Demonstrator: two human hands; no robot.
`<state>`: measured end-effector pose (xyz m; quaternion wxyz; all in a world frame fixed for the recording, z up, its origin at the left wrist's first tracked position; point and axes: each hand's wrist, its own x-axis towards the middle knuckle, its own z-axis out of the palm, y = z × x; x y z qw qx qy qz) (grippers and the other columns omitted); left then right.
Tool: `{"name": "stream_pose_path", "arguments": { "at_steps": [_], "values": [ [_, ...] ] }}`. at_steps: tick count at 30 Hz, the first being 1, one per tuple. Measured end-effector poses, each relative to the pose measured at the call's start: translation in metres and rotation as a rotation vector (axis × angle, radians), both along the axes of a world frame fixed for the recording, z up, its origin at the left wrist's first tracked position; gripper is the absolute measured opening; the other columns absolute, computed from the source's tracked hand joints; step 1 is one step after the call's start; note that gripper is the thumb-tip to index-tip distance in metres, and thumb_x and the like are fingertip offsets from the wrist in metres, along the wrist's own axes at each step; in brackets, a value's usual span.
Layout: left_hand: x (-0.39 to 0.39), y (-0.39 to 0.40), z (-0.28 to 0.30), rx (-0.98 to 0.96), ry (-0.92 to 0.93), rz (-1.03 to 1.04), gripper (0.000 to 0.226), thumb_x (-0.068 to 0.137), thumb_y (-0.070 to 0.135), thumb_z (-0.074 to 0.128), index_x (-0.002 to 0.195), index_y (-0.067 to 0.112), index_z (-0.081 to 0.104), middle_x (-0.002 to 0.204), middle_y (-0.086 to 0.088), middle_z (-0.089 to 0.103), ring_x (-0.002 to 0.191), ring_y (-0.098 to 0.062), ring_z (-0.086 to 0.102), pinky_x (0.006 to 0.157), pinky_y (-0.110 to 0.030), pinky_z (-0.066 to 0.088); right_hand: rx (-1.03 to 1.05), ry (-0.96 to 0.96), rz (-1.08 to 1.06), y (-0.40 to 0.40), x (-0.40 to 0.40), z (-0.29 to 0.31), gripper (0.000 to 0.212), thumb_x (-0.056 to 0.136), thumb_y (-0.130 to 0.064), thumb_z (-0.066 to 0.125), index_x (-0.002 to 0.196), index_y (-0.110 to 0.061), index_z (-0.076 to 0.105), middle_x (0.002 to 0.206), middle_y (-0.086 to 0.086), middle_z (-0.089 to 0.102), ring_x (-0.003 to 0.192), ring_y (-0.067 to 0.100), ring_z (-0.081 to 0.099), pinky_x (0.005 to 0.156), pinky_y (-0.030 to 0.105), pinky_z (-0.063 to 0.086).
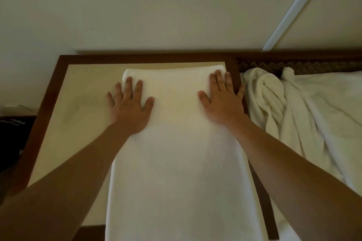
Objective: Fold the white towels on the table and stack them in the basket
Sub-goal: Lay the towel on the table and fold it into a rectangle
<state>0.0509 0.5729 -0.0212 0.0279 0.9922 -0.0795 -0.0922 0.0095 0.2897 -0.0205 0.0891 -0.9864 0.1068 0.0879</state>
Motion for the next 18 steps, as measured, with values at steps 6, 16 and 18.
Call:
{"name": "stream_pose_path", "arguments": {
  "at_steps": [6, 16, 18],
  "values": [
    [0.072, -0.007, -0.011, -0.011, -0.023, 0.001, 0.078, 0.097, 0.073, 0.014, 0.162, 0.033, 0.001, 0.171, 0.003, -0.010, 0.156, -0.035, -0.004, 0.123, -0.060, -0.002, 0.007, -0.040, -0.029, -0.013, 0.065, -0.007, 0.079, 0.100, -0.066, 0.016, 0.163, -0.020, 0.001, 0.171, -0.003, -0.011, 0.157, 0.021, -0.012, 0.120, 0.068, -0.004],
    [0.172, -0.029, 0.010, -0.080, 0.098, 0.156, 0.074, 0.088, 0.073, 0.033, 0.152, 0.037, 0.036, 0.162, -0.006, 0.029, 0.150, -0.042, 0.021, 0.113, -0.079, 0.002, 0.086, 0.007, -0.166, -0.023, 0.166, 0.005, 0.082, 0.085, -0.074, 0.028, 0.145, -0.022, 0.049, 0.157, 0.010, 0.041, 0.146, 0.041, 0.030, 0.115, 0.070, 0.009],
    [0.177, -0.034, 0.019, -0.255, 0.119, 0.256, 0.060, 0.086, 0.069, 0.043, 0.140, 0.044, 0.052, 0.153, -0.005, 0.045, 0.146, -0.040, 0.030, 0.117, -0.073, 0.001, 0.274, -0.053, -0.218, -0.026, 0.168, 0.008, 0.079, 0.076, -0.075, 0.032, 0.132, -0.027, 0.062, 0.144, 0.005, 0.055, 0.140, 0.036, 0.041, 0.119, 0.065, 0.016]
  ]
}}
